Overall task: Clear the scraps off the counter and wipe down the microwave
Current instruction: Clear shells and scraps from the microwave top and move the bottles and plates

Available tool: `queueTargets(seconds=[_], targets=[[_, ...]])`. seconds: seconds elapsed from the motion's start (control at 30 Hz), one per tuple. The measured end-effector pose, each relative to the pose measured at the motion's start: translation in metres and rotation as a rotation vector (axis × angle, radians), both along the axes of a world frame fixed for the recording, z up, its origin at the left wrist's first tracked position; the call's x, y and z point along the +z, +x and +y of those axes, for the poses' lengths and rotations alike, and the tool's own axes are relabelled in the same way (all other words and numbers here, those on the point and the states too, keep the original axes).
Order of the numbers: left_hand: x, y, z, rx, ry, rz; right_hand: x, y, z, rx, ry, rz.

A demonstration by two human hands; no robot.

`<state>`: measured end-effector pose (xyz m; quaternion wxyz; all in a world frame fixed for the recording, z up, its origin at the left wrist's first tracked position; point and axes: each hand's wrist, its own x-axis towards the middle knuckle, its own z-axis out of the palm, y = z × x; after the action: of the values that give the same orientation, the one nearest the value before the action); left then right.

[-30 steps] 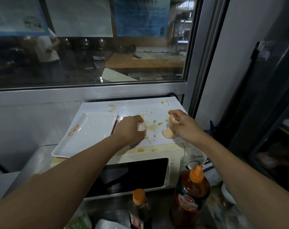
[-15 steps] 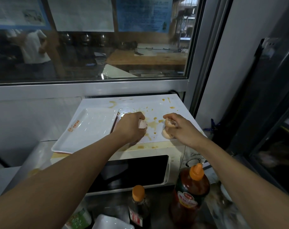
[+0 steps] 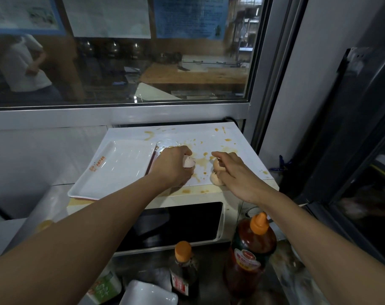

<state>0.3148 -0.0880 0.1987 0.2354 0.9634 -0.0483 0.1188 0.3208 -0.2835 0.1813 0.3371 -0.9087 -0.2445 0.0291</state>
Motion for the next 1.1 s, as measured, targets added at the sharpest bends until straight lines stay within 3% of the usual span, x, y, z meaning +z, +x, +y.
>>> queueTargets(seconds=[0.2, 0.6, 1.1], targets=[[0.001, -0.006, -0.002, -0.009, -0.022, -0.016, -0.002, -0.005, 0.003, 0.001, -0.096, -0.129], [0.001, -0.01, 0.006, -0.013, -0.027, -0.031, 0.004, 0.001, 0.018, -0.095, -0.151, -0.204], [-0.004, -0.012, 0.007, 0.001, -0.054, -0.029, 0.024, -0.007, 0.009, -0.116, 0.088, -0.11]])
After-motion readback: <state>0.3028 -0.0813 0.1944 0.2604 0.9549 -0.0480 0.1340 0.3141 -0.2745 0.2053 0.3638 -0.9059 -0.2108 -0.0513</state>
